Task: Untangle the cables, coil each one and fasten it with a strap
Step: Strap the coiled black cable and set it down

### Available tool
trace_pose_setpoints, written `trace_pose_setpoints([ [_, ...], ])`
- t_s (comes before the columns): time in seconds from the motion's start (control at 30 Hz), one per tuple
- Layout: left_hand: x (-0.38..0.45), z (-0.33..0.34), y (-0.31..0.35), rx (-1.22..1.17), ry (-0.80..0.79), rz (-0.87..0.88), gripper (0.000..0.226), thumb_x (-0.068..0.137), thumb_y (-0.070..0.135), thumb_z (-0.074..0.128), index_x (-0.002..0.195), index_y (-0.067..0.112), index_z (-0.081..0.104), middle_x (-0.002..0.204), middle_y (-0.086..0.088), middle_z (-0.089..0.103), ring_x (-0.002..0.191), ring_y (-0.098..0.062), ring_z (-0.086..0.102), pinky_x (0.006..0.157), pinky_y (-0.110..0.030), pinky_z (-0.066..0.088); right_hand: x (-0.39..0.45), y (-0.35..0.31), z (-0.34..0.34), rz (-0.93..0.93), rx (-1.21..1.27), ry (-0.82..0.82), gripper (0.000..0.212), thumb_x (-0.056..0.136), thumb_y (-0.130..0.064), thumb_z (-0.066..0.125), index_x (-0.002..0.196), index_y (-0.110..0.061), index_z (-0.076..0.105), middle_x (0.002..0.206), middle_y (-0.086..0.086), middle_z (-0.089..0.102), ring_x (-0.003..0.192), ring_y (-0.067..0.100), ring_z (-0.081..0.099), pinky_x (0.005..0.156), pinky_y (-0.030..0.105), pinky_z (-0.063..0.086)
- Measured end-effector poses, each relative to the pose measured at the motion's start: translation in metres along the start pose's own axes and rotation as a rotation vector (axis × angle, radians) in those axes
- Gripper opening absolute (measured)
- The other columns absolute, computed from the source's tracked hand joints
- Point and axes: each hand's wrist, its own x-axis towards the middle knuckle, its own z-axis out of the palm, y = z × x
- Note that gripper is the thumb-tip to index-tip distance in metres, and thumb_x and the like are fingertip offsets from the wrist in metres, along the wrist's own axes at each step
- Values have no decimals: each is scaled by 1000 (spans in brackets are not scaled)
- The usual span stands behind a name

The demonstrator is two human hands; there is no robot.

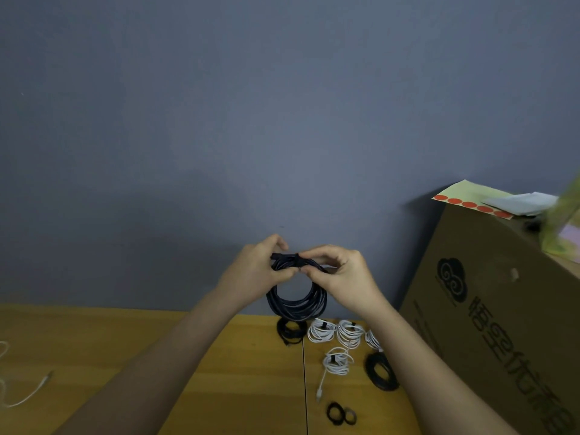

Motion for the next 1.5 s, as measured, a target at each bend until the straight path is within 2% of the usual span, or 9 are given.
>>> trace_pose_setpoints([
  [0.13, 0, 3, -2, -168, -76, -82, 32, 81, 30, 75, 108, 24, 58, 78, 8, 67, 61, 3, 58, 56, -16, 42, -7, 2, 4, -57, 19, 15, 24, 78, 3, 74, 91, -17, 75, 97, -5, 71, 92, 5, 68, 89, 22, 52],
  [0.37, -1, -2, -10, -510, -303, -180, 43, 78, 21, 78, 117, 26, 61, 105, 6, 70, 105, -7, 64, 98, -28, 47, -18, 12, 5, -192, -173, 56, 19, 78, -2, 75, 94, -13, 77, 101, -10, 70, 96, -3, 64, 87, 11, 47],
  [0.47, -1, -5, -8, -589, -333, -197, 33, 84, 37, 63, 114, 23, 65, 110, 4, 70, 104, -5, 64, 93, -19, 48, -24, 18, 5, -235, -208, 45, 19, 79, -1, 74, 95, -11, 77, 103, -10, 69, 98, -4, 64, 88, 10, 46],
  [0.7, 9, 6, -9, -559, -228, -283, 4, 88, 7, 66, 90, 8, 69, 80, -3, 73, 72, -7, 67, 71, -15, 53, -35, 28, 14, -402, -342, -25, 15, 85, -5, 65, 95, -9, 75, 108, -1, 71, 101, 5, 63, 93, 15, 47],
  [0.8, 15, -1, -6, -630, -210, -253, 8, 90, 5, 63, 96, 0, 67, 77, -6, 73, 66, -8, 67, 70, -17, 55, -45, 36, 22, -428, -410, -106, 20, 92, -17, 57, 101, -9, 73, 111, 2, 70, 103, 8, 63, 95, 18, 47],
  [1.0, 11, -1, -12, -335, -430, -234, 25, 94, 25, 59, 112, 8, 66, 102, -1, 70, 89, -6, 64, 85, -19, 51, -50, 46, 23, -351, -327, 93, 16, 84, -2, 67, 95, -9, 75, 107, -2, 71, 99, 5, 63, 90, 24, 50],
  [1.1, 6, 3, -19, -318, -502, -225, 26, 93, 33, 59, 107, 15, 71, 92, 6, 70, 80, -5, 59, 76, -19, 44, -49, 44, 22, -364, -307, 100, 16, 84, -1, 68, 96, -8, 75, 107, -1, 70, 99, 4, 64, 91, 22, 50],
  [1.3, 6, 11, -16, -388, -343, -217, 14, 92, 22, 62, 83, 14, 68, 55, 17, 63, 52, 8, 54, 55, -9, 40, -50, 42, 25, -401, -292, 116, 12, 86, -4, 66, 94, -7, 75, 106, 2, 70, 99, 1, 61, 90, 17, 49],
  [1.5, -4, 28, -17, -255, -182, -150, 13, 89, 19, 67, 80, 11, 71, 69, 5, 67, 60, 5, 59, 64, -15, 47, -56, 49, 28, -324, -268, 49, 13, 85, -11, 66, 92, -9, 76, 104, -2, 71, 98, 3, 63, 89, 19, 50],
])
